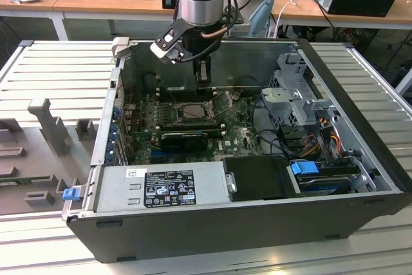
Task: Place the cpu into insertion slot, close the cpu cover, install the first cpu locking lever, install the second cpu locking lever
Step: 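Close the cpu cover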
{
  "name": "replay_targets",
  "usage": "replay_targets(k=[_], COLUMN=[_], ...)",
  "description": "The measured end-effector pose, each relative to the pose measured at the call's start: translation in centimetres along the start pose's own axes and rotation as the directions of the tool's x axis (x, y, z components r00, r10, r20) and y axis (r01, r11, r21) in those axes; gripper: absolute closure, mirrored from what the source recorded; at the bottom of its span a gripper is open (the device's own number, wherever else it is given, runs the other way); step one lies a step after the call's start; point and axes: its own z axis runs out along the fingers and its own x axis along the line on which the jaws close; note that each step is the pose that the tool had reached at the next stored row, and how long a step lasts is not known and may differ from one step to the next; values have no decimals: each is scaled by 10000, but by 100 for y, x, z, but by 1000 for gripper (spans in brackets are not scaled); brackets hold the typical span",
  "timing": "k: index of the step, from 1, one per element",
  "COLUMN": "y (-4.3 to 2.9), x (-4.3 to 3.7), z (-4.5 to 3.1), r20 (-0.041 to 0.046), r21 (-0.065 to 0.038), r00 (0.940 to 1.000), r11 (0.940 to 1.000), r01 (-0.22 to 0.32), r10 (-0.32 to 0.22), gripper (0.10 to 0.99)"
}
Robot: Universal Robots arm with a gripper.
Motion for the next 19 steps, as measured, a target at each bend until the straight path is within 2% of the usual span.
replay_targets(k=[5,8,17,19], y=[109,148,212,214], x=[1,2,4,6], z=[5,7,10,-14], r20=[0,0,-1,-1], r21=[45,66,85,85], r00=[10000,10000,10000,10000], r11=[10000,10000,10000,10000], r01=[-1,-1,-2,-2], r10=[1,1,2,2], gripper=[980,980,980,980])
